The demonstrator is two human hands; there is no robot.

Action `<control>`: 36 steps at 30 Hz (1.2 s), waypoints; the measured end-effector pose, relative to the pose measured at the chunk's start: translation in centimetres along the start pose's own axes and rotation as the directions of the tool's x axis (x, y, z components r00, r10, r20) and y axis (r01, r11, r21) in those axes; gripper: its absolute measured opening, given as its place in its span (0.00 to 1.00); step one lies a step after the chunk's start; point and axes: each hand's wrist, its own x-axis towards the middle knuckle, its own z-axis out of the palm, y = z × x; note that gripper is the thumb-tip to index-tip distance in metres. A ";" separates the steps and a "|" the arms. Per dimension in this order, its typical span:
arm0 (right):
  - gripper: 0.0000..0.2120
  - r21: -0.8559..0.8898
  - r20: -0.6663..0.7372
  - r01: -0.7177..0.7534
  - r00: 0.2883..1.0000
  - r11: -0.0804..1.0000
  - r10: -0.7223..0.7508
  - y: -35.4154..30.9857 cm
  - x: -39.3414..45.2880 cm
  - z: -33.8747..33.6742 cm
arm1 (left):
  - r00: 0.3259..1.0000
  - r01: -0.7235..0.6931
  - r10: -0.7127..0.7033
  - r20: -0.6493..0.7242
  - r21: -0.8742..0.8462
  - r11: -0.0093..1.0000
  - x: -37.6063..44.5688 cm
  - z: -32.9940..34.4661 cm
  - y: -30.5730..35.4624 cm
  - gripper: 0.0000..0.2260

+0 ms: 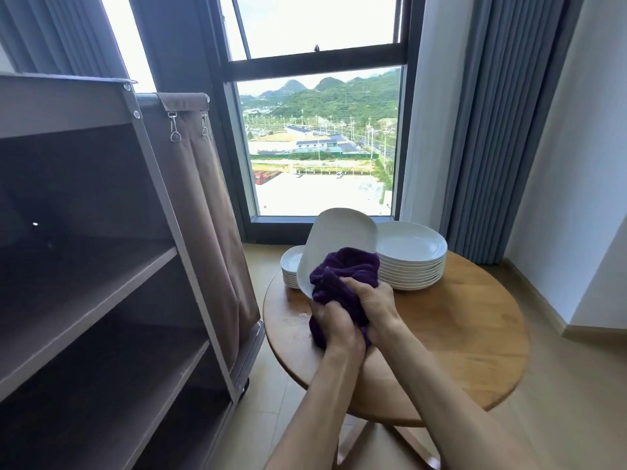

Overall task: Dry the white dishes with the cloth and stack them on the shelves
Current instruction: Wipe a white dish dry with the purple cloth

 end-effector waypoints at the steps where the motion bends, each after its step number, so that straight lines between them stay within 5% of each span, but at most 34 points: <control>1: 0.16 0.005 -0.016 0.014 1.000 1.000 -0.014 -0.1 0.1 0.0 | 0.998 -0.063 0.063 0.001 -0.031 0.998 -0.1 0.1 0.2 0.17; 4: 0.20 0.046 -0.029 0.009 1.000 0.999 -0.008 -0.5 0.4 0.2 | 0.981 -0.194 0.192 0.027 0.111 0.975 0.0 -0.5 1.1 0.24; 10: 0.16 0.301 -0.218 -0.105 0.960 0.948 0.176 -2.2 4.1 -0.7 | 0.959 -0.189 0.077 0.272 0.417 0.889 1.5 -3.8 5.1 0.24; 14: 0.18 0.368 -0.247 -0.157 0.934 0.916 0.260 -1.1 4.3 0.1 | 0.980 -0.179 0.132 0.148 0.375 0.909 1.8 -4.1 4.9 0.27; 16: 0.22 0.390 -0.148 -0.224 0.942 0.893 0.300 0.3 3.6 1.1 | 0.991 -0.135 0.135 0.011 0.207 0.969 1.0 -3.2 3.1 0.23; 18: 0.21 0.379 -0.100 -0.247 0.947 0.892 0.305 1.2 3.0 1.0 | 0.977 -0.194 0.208 -0.049 0.213 0.958 1.1 -2.8 2.5 0.22; 22: 0.19 0.371 -0.080 -0.081 0.990 0.925 0.118 -0.1 4.5 -2.8 | 0.954 -0.286 0.190 0.231 0.521 0.804 1.7 -3.9 6.6 0.16; 26: 0.17 -0.099 0.325 -0.094 0.938 0.991 0.122 -2.9 4.7 -5.8 | 0.919 -0.268 -0.069 0.388 0.744 0.612 3.5 -3.4 12.8 0.21; 28: 0.14 -0.138 0.381 -0.062 0.918 0.989 0.110 -3.4 4.6 -5.1 | 0.954 -0.147 -0.069 0.292 0.655 0.741 4.6 -2.3 13.6 0.26; 31: 0.09 0.081 0.241 -0.033 0.970 0.996 0.012 -2.6 3.4 -1.5 | 0.994 -0.050 0.025 0.109 0.236 0.970 3.3 -0.5 10.1 0.20; 33: 0.10 0.170 0.129 -0.045 0.991 0.984 0.023 -1.4 2.6 0.2 | 0.998 -0.066 0.066 0.004 0.120 0.991 2.8 -0.2 6.6 0.13; 36: 0.17 0.060 0.093 -0.039 0.995 0.997 0.033 -0.5 2.1 -0.3 | 0.993 -0.084 0.096 -0.067 0.163 0.983 3.5 -0.9 5.6 0.07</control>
